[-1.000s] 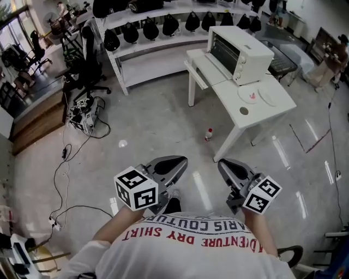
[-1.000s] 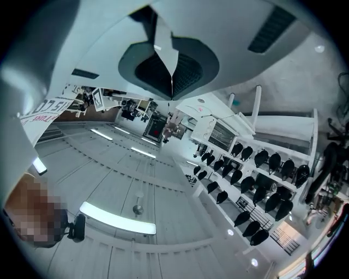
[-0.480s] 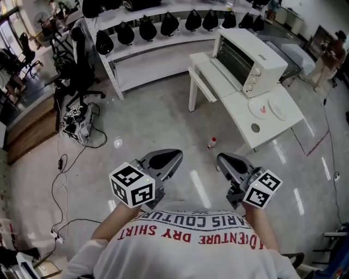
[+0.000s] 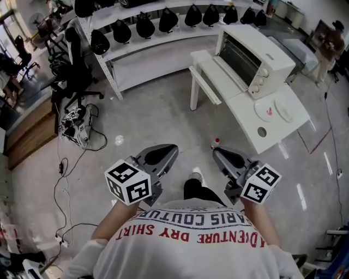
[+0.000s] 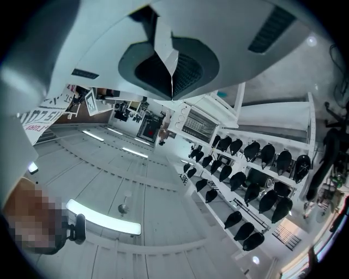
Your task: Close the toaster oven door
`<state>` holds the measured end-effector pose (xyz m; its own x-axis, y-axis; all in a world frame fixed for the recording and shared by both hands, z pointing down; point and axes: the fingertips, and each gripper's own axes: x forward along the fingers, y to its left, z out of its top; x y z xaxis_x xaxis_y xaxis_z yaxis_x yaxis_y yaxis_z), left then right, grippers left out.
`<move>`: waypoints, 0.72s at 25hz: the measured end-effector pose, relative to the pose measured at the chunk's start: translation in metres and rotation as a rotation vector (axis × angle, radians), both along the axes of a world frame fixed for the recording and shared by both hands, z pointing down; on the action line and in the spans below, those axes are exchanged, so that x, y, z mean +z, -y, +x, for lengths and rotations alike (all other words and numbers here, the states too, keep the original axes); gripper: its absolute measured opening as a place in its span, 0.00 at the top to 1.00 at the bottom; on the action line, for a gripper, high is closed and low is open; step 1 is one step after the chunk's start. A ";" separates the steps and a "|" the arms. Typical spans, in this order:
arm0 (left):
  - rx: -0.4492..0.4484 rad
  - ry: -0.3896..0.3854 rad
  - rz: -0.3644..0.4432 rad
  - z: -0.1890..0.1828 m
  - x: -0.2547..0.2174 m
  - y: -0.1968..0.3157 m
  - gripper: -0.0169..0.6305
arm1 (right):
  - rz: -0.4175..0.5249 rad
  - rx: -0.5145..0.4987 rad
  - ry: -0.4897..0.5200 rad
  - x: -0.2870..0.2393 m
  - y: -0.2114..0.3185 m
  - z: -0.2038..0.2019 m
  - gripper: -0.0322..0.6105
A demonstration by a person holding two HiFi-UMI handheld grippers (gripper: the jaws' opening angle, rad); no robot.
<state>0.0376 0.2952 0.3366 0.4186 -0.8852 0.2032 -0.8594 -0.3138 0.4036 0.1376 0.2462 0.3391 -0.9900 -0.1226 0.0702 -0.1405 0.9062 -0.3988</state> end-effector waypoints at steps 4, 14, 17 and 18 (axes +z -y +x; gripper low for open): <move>0.000 -0.003 -0.014 -0.011 0.008 0.026 0.93 | -0.015 0.016 0.004 0.007 0.029 -0.007 0.91; -0.003 -0.021 -0.091 -0.058 0.034 0.159 0.93 | -0.079 0.074 -0.006 0.033 0.175 -0.042 0.91; -0.002 -0.036 -0.139 -0.074 0.043 0.210 0.93 | -0.104 0.085 -0.015 0.038 0.228 -0.056 0.91; 0.002 -0.034 -0.149 -0.079 0.044 0.228 0.93 | -0.112 0.088 -0.015 0.039 0.244 -0.061 0.91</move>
